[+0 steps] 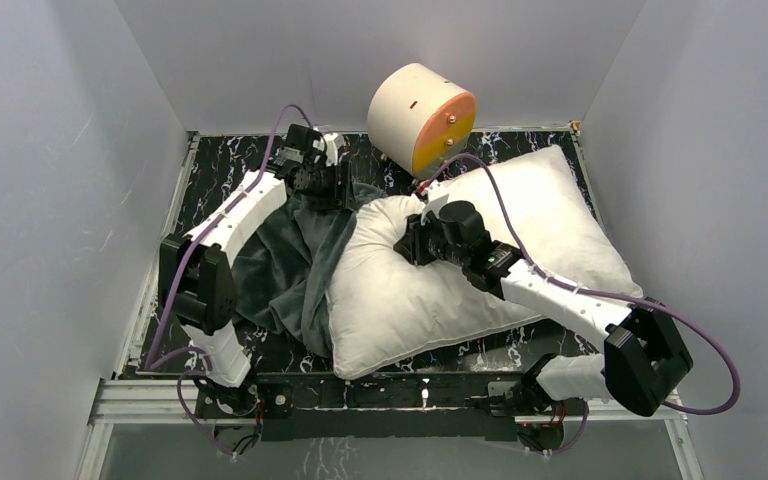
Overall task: Remove the pillowcase from the pillow
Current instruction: Remove the pillow from the pillowcase, then adjust the pillowcase at the center of the board.
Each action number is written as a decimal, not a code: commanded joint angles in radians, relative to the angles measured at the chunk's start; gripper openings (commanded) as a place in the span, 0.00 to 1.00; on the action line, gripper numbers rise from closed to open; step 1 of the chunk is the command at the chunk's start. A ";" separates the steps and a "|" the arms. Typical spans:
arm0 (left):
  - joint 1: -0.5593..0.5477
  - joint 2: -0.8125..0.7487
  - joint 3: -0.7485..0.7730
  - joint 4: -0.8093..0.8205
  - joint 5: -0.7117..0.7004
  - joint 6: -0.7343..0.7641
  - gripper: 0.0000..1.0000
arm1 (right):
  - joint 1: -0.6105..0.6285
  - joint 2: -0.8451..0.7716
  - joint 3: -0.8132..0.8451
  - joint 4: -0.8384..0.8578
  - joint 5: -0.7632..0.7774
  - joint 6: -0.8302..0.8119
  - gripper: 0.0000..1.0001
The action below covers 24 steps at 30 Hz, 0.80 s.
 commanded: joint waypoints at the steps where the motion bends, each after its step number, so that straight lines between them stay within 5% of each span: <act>1: 0.010 -0.100 0.013 -0.065 -0.193 0.012 0.46 | 0.005 0.016 -0.065 -0.267 0.078 0.047 0.29; 4: 0.043 -0.145 0.024 -0.058 -0.356 -0.013 0.14 | 0.000 0.007 -0.066 -0.276 0.148 0.082 0.27; 7: 0.122 -0.189 0.023 -0.062 -0.450 -0.026 0.03 | -0.024 -0.007 -0.066 -0.284 0.178 0.113 0.24; 13: 0.378 -0.287 -0.069 -0.072 -0.487 -0.031 0.00 | -0.084 -0.050 -0.046 -0.283 0.205 0.157 0.18; 16: 0.483 -0.344 -0.158 -0.064 -0.397 -0.034 0.01 | -0.105 -0.065 -0.013 -0.279 0.206 0.176 0.18; 19: 0.493 -0.381 -0.241 -0.039 -0.236 -0.023 0.21 | -0.123 -0.073 0.030 -0.263 0.189 0.204 0.16; 22: 0.492 -0.375 -0.310 -0.045 -0.066 -0.041 0.59 | -0.131 -0.075 0.073 -0.242 0.187 0.231 0.13; 24: 0.489 -0.386 -0.363 -0.047 0.007 -0.061 0.71 | -0.131 -0.063 0.111 -0.244 0.193 0.234 0.13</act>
